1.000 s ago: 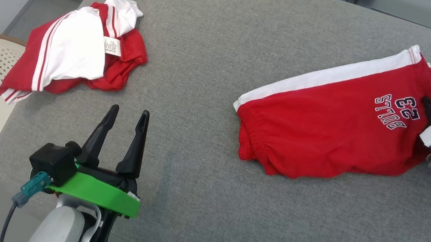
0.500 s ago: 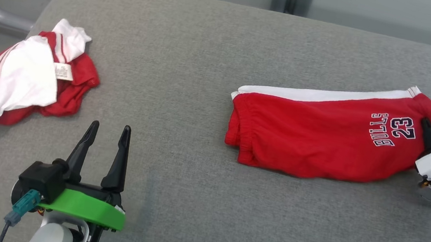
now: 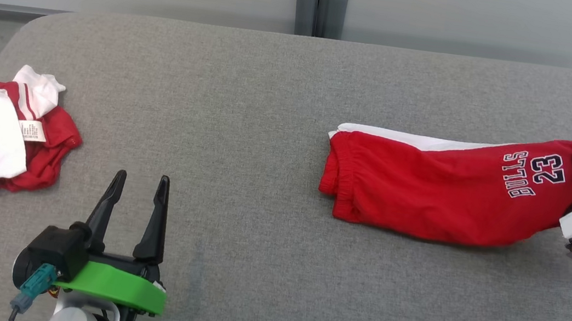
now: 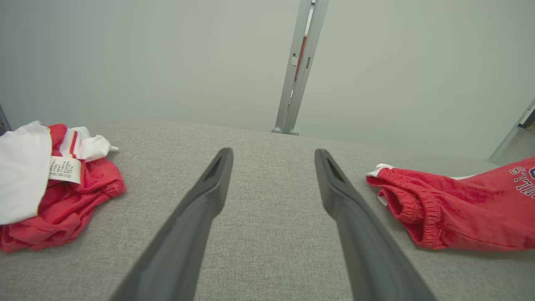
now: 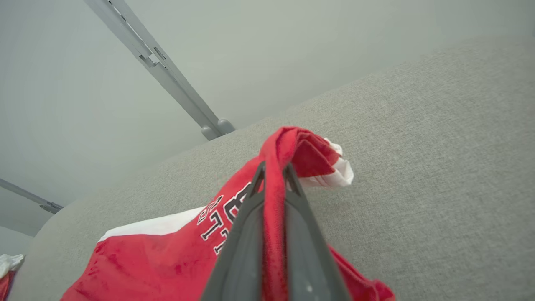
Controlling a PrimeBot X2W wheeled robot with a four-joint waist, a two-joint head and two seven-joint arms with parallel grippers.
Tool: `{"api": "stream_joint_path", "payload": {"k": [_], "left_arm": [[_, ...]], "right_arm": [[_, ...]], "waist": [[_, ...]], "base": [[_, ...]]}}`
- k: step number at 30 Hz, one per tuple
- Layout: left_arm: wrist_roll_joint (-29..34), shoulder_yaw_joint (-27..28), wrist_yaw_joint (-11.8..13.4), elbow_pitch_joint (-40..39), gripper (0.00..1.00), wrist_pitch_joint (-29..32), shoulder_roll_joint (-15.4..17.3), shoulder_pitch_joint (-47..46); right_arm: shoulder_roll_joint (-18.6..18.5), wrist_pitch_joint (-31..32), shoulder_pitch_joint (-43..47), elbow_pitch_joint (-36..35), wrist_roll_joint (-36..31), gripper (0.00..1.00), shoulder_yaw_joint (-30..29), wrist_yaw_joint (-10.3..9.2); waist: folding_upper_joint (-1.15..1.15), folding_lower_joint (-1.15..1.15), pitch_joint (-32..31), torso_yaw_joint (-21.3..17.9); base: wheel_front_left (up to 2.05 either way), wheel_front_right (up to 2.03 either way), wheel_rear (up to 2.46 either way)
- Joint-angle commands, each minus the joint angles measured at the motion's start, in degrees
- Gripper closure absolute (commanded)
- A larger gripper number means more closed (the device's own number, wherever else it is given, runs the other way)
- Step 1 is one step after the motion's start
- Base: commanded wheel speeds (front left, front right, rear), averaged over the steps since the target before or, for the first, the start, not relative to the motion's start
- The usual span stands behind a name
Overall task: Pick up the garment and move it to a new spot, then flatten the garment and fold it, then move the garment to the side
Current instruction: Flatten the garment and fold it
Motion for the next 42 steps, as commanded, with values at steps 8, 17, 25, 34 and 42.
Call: {"api": "stream_joint_path", "payload": {"k": [8, 17, 25, 34, 42], "left_arm": [[-0.9, -1.6, -0.2, 1.6, 0.0, 0.0, -0.6, 1.2], [-1.6, -3.0, -0.2, 3.2, 0.0, 0.0, -0.9, 0.9], [-2.1, -3.5, -0.2, 3.9, 0.0, 0.0, -1.1, -0.1], [-2.1, -2.7, -0.2, 4.8, 0.0, 0.0, -1.1, -0.3], [-1.5, -1.3, -0.3, 4.5, 0.0, 0.0, -1.1, 0.9]], "right_arm": [[4.6, 0.8, -5.6, -0.5, -6.6, 1.0, 5.8, 0.02], [12.9, 5.8, -9.5, 7.4, -10.0, 1.0, 11.4, 0.02], [18.7, 8.0, -11.4, 14.1, -11.1, 1.0, 14.0, 0.02], [21.9, 7.3, -12.1, 16.1, -10.8, 0.0, 15.7, 0.02], [19.5, 2.2, -10.0, 6.9, -9.5, 0.0, 16.4, 0.02]], "waist": [[0.0, 0.0, -2.1, 3.7], [0.0, 0.0, -2.2, 9.5], [0.0, 0.0, -1.7, 11.6], [0.0, 0.0, -1.7, 10.1], [0.0, 0.0, -3.5, 6.3]], "base": [[0.0, 0.0, 0.0], [0.0, 0.0, 0.0], [0.0, 0.0, 0.0], [0.0, 0.0, 0.0], [0.0, 0.0, 0.0]]}}
